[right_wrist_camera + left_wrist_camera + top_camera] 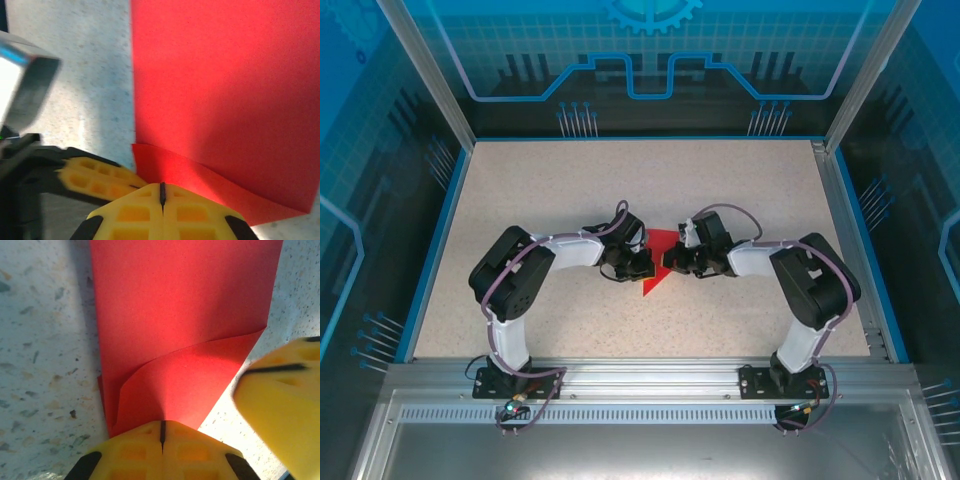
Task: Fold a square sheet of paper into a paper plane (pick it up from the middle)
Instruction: Fourth fold the wing at the center of the table.
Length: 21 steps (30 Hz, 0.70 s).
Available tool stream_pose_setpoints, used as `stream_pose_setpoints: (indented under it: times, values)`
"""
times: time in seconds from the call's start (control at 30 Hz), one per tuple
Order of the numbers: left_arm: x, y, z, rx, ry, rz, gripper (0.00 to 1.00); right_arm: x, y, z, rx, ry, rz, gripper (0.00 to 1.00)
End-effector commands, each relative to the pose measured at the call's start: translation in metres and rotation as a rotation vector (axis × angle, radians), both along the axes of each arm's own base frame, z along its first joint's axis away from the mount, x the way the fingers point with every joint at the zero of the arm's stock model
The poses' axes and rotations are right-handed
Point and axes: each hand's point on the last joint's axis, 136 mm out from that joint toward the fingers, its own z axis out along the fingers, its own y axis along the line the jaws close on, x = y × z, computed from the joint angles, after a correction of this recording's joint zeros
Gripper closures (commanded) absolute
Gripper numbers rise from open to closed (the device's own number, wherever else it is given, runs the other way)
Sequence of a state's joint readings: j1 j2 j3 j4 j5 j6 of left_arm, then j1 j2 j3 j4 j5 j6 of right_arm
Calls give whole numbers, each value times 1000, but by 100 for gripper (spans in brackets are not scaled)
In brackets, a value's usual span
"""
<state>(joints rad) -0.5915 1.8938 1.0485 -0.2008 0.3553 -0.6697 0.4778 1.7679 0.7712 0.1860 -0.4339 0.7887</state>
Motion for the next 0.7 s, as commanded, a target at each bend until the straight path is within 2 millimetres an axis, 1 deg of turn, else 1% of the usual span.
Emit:
stream_pose_setpoints:
  times: [0.0,0.13,0.27,0.43,0.57,0.63,0.67]
  values:
    - [-23,34,-41,162,85,3,94,-9,-3,-18,-10,47,-11,100]
    - [-27,35,-45,165,93,1,95,-4,-22,-32,-57,62,-59,100]
    - [-30,38,-49,178,102,-6,95,9,-44,-34,-111,44,-111,100]
    - [-34,42,-52,189,101,-16,95,28,-63,-26,-101,17,-157,99]
    - [-33,40,-48,177,88,-28,94,36,-63,-12,-60,2,-155,96]
    - [-32,40,-45,180,76,-39,94,36,-64,-5,-66,-10,-149,93]
    - [-32,41,-44,180,71,-40,94,37,-68,-2,-80,-13,-153,93]
